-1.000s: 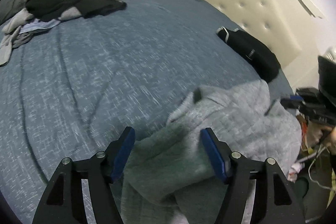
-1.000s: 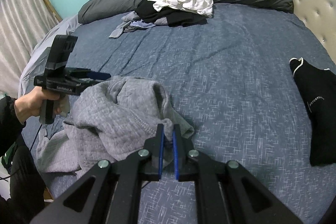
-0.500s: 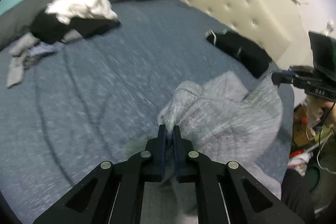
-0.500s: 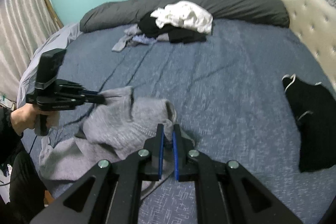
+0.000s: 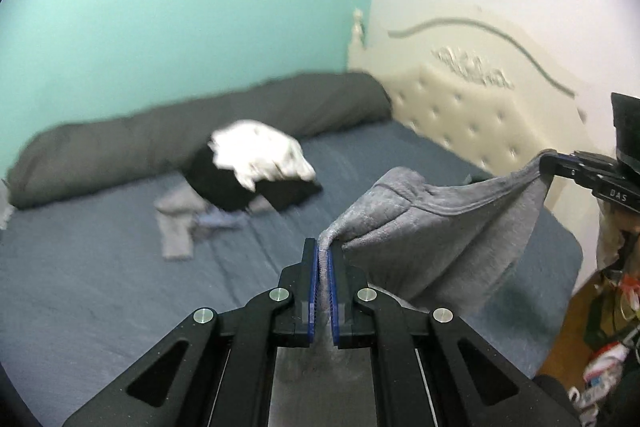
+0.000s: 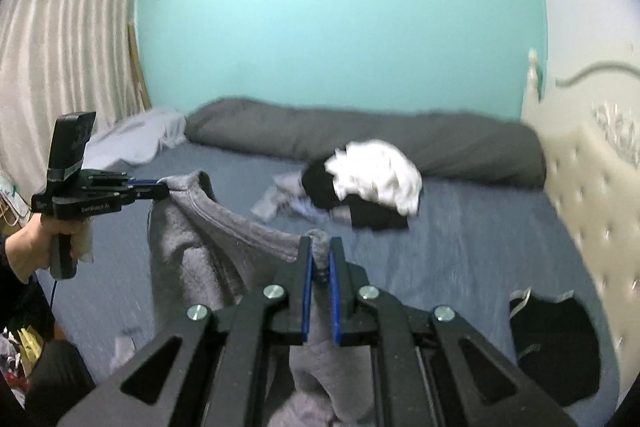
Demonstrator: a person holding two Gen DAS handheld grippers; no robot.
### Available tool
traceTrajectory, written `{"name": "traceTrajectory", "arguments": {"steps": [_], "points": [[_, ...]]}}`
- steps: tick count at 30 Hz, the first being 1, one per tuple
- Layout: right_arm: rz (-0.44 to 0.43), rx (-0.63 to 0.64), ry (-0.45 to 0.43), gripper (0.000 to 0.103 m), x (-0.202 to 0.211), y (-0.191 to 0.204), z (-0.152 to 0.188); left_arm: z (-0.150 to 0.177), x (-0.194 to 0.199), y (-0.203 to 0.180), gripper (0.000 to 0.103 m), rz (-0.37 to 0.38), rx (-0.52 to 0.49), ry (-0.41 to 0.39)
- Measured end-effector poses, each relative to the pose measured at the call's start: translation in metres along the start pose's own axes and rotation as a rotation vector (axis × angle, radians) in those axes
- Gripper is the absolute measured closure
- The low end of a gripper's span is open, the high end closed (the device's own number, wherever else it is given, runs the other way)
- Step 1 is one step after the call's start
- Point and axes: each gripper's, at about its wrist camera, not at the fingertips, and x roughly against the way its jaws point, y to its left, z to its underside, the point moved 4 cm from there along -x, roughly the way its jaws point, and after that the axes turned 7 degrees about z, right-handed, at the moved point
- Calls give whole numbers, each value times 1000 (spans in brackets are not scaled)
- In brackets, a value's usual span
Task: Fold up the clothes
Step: 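Lift the grey sweatshirt up with both tools, holding it hanging between them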
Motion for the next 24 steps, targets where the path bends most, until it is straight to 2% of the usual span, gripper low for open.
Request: {"name": "traceTrajectory", "arguments": {"steps": [6, 12, 18, 24], "points": [[6, 33, -135, 96, 52, 30, -79, -57, 83, -1, 99, -78, -37, -112], [18, 75, -256, 96, 110, 59, -146, -99, 163, -16, 99, -155, -80, -217], [22, 92, -350, 96, 162, 79, -187, -133, 238, -38, 99, -220, -130, -308], [22, 106, -412, 96, 205, 92, -210, -153, 294, -59, 99, -268, -171, -369]]}}
